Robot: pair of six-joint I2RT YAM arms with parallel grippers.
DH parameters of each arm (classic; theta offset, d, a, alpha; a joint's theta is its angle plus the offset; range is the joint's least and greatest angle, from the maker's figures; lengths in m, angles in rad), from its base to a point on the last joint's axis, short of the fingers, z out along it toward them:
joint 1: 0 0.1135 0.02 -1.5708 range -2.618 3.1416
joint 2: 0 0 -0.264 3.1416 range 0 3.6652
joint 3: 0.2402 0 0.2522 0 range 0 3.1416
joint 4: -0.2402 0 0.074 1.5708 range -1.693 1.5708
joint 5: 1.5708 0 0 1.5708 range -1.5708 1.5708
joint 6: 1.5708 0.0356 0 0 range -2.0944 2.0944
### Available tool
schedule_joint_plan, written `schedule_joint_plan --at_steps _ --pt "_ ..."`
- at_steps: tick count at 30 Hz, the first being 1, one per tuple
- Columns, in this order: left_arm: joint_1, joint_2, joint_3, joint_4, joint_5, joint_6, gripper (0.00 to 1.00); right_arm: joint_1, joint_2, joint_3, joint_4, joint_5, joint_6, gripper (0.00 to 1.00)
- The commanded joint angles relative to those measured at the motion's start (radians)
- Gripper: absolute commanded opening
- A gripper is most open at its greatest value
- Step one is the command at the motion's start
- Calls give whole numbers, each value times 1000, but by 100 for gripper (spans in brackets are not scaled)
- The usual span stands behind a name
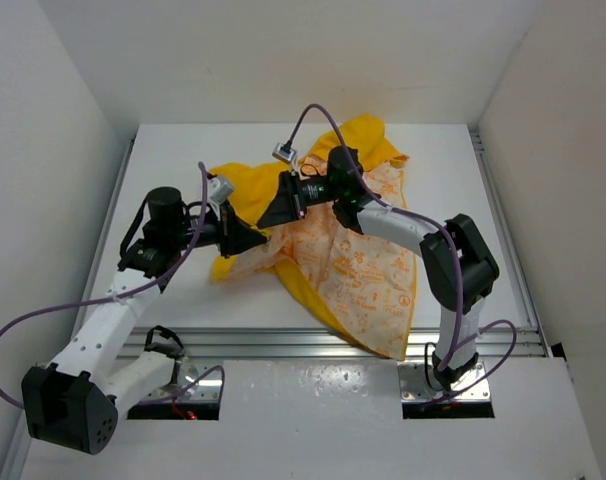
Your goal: Zip up the jacket
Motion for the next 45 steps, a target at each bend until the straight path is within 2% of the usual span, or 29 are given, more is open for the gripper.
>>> schedule_joint_plan --at_steps 1,11,19,23,24,30,32,34,38,43,45 --pt "-31 5 59 -16 78 77 13 16 -15 71 -1 -3 -62 0" --pt "-60 90 149 -200 127 254 12 30 -16 111 -188 -34 -200 0" --pt "-80 99 168 -234 139 323 12 41 -16 127 -263 -43 -257 0" --pt "-90 99 178 -245 149 332 20 39 -18 129 -294 -46 -276 0" --pt "-90 108 178 -245 139 332 25 41 -18 129 -291 -46 -283 0" --pt "-90 108 201 -263 118 341 34 39 -25 126 -297 -51 -296 0" --pt "-90 117 212 -273 118 341 43 42 -28 121 -307 -51 -308 0" --pt "-80 117 223 -273 118 341 47 41 -30 117 -314 -55 -319 0" --pt "-57 117 232 -273 109 331 47 39 -44 111 -335 -57 -351 0" --pt "-34 156 241 -282 119 321 33 50 -53 115 -370 -74 -391 0" --pt "-34 156 251 -282 119 321 32 51 -67 117 -422 -74 -443 0"
